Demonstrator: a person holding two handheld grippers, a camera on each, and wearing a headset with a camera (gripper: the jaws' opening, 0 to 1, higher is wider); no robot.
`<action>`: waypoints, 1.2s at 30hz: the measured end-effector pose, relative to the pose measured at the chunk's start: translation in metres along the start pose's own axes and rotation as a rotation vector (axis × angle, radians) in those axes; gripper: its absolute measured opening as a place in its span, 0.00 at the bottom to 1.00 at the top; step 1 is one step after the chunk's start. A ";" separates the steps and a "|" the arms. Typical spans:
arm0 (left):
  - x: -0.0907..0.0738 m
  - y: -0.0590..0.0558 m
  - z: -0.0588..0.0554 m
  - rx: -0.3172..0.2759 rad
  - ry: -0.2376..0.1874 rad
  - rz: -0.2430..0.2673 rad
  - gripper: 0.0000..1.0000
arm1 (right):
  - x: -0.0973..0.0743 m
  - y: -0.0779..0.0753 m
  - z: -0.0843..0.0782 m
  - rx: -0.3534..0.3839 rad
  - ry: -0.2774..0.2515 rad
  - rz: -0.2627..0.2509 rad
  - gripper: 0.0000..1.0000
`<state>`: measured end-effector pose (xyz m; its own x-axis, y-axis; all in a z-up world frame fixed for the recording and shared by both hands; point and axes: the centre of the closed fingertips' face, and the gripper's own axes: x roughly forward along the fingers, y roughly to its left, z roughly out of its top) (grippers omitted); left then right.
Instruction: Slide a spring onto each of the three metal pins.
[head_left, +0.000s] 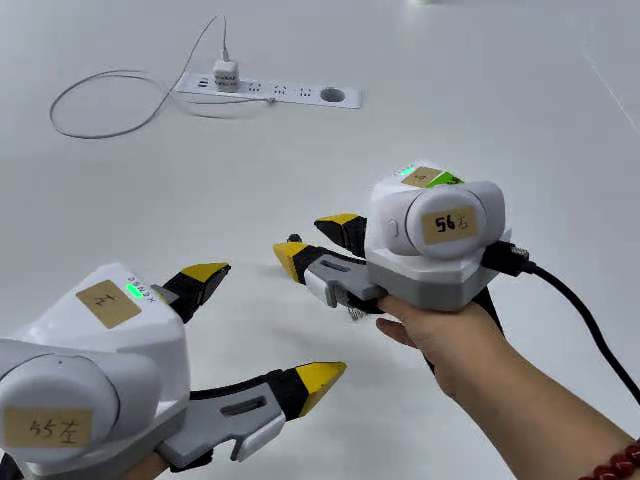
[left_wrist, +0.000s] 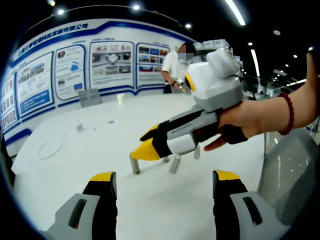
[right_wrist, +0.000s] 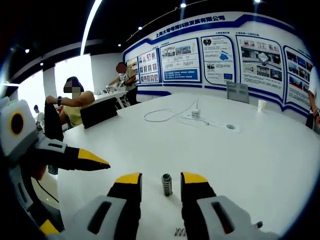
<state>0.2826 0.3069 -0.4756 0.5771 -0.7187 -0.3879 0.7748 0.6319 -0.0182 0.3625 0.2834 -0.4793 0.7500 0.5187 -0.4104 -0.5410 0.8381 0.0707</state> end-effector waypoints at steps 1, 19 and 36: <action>0.000 0.000 0.000 0.002 0.001 0.001 0.80 | -0.002 0.000 0.001 0.002 0.000 0.001 0.33; 0.003 -0.006 -0.001 0.028 0.028 -0.007 0.79 | -0.044 -0.014 -0.005 0.040 0.038 -0.011 0.47; 0.017 -0.004 -0.006 0.104 0.089 -0.022 0.68 | -0.080 -0.024 -0.022 0.046 0.052 0.020 0.50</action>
<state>0.2880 0.2936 -0.4873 0.5384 -0.7004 -0.4687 0.8121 0.5796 0.0668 0.3072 0.2176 -0.4685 0.7177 0.5269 -0.4553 -0.5365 0.8352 0.1209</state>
